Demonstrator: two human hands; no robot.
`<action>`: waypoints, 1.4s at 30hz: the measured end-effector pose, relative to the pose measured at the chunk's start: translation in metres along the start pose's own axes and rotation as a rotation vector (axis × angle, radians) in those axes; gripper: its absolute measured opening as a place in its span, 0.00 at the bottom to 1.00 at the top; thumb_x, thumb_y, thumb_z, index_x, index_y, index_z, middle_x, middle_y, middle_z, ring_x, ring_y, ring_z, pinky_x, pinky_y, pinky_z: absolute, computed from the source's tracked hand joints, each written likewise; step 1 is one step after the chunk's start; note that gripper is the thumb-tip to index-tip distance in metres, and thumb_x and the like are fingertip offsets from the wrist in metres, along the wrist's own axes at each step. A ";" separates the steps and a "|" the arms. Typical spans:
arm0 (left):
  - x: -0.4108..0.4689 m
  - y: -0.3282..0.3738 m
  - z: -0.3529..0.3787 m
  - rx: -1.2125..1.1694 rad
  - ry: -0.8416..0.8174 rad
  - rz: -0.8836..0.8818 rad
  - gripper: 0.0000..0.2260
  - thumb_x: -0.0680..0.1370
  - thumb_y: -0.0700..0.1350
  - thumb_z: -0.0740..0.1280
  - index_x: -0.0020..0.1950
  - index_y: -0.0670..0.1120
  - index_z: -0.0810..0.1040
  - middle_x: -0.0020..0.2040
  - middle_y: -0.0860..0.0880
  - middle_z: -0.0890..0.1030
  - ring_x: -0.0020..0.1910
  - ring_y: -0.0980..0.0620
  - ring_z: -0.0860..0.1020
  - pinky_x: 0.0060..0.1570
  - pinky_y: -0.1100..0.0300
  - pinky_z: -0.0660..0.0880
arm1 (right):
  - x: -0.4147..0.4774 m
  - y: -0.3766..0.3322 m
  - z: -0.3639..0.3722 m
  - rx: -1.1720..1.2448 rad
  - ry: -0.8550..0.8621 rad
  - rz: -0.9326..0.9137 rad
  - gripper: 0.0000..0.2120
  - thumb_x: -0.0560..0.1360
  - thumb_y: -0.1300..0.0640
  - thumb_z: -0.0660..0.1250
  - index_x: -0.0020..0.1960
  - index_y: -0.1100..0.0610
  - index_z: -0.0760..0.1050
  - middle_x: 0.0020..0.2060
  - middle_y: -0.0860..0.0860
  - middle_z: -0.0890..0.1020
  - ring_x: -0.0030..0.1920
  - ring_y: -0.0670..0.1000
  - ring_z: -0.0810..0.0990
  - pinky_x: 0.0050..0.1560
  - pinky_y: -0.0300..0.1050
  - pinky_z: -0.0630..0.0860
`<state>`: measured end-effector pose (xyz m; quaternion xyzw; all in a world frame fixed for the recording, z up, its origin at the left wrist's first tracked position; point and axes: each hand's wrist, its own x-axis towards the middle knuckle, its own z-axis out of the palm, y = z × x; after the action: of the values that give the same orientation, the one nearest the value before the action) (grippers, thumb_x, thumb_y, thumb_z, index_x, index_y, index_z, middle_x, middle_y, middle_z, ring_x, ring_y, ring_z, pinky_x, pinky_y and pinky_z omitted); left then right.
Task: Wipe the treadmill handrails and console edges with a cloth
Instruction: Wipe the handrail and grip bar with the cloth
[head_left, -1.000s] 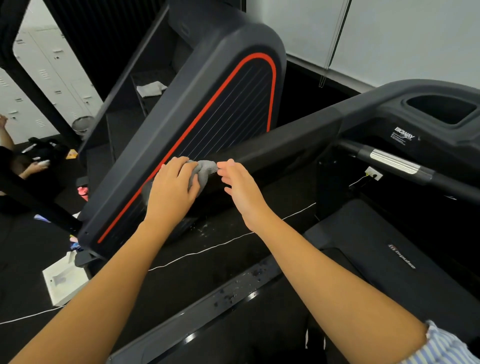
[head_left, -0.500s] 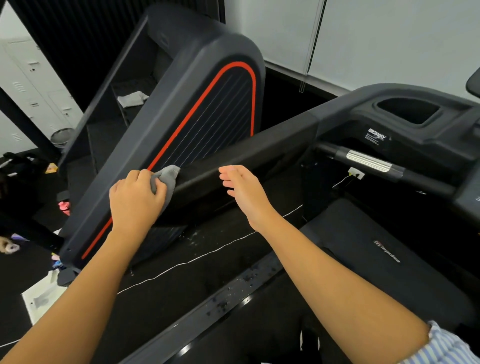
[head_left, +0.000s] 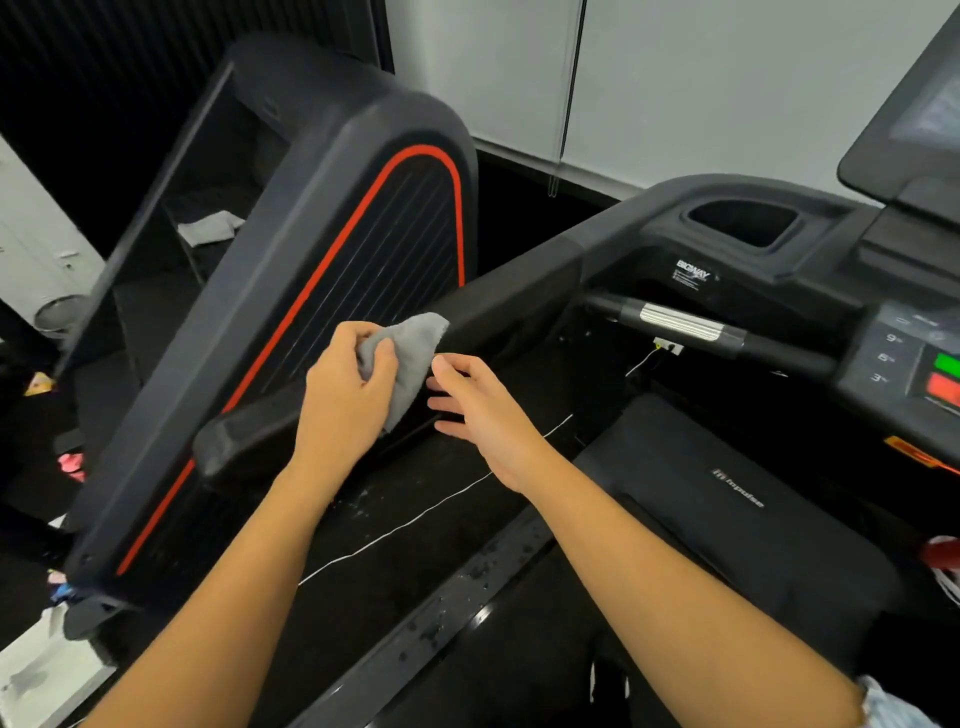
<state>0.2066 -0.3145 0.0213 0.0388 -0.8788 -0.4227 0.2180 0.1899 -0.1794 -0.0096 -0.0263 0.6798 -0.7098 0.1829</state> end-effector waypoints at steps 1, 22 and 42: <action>-0.003 0.004 0.007 -0.041 -0.040 -0.009 0.05 0.79 0.46 0.60 0.54 0.49 0.71 0.43 0.57 0.76 0.40 0.64 0.75 0.36 0.76 0.69 | -0.001 -0.001 -0.002 0.031 -0.013 0.007 0.14 0.78 0.46 0.60 0.62 0.48 0.67 0.60 0.49 0.76 0.58 0.47 0.76 0.58 0.46 0.76; -0.001 0.046 0.180 -1.162 -0.348 -1.204 0.12 0.80 0.43 0.58 0.63 0.41 0.68 0.49 0.40 0.76 0.51 0.43 0.77 0.54 0.48 0.74 | -0.022 -0.003 -0.186 -0.405 0.350 0.081 0.13 0.79 0.47 0.59 0.58 0.50 0.75 0.54 0.47 0.78 0.53 0.46 0.77 0.56 0.44 0.74; 0.070 0.065 0.312 -1.230 -0.195 -1.234 0.23 0.78 0.50 0.62 0.69 0.41 0.65 0.65 0.42 0.73 0.61 0.42 0.75 0.58 0.50 0.75 | 0.004 -0.014 -0.342 -1.195 0.455 0.114 0.21 0.81 0.50 0.53 0.70 0.58 0.67 0.67 0.56 0.72 0.68 0.56 0.68 0.70 0.51 0.61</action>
<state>0.0208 -0.0636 -0.0754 0.3466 -0.3317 -0.8656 -0.1436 0.0850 0.1462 -0.0228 0.0639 0.9802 -0.1856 0.0253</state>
